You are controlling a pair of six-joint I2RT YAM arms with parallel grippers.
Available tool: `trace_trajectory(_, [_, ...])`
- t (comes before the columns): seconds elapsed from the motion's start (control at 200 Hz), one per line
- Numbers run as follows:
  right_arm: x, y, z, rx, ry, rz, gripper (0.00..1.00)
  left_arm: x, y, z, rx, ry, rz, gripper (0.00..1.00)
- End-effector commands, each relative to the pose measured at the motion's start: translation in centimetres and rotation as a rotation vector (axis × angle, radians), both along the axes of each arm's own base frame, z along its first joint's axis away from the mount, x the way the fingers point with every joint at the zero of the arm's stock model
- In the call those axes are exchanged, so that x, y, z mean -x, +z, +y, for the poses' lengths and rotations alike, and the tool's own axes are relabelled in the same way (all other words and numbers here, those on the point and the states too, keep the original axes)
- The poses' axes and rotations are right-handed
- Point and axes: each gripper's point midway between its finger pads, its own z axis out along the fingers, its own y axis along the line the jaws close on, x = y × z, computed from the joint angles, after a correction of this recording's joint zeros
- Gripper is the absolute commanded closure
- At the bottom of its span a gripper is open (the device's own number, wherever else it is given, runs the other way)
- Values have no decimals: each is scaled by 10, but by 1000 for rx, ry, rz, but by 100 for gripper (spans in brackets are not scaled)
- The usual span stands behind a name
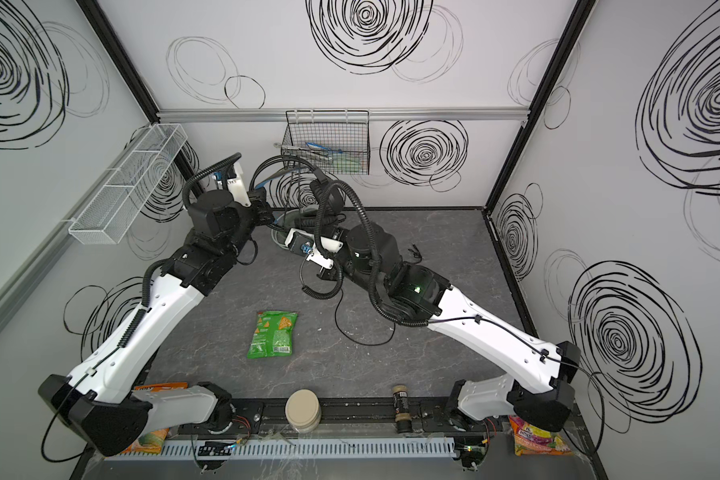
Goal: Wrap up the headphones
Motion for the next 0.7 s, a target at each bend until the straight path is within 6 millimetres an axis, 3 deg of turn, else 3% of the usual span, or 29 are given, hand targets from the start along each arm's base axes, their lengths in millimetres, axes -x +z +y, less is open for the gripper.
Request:
trace_trajectory(0.0, [-13, 62, -23, 7, -135, -264, 100, 7, 6, 12, -68, 5, -34, 100])
trace_trajectory(0.16, [-29, 79, -40, 51, -213, -360, 100, 22, -7, 21, -121, 13, 4, 100])
trace_trajectory(0.325, [-41, 87, -55, 51, -261, -385, 99, 31, -4, 32, -187, 45, 15, 100])
trace_trajectory(0.69, [-70, 96, -67, 112, -361, -539, 91, 38, -2, -10, -231, -70, 110, 100])
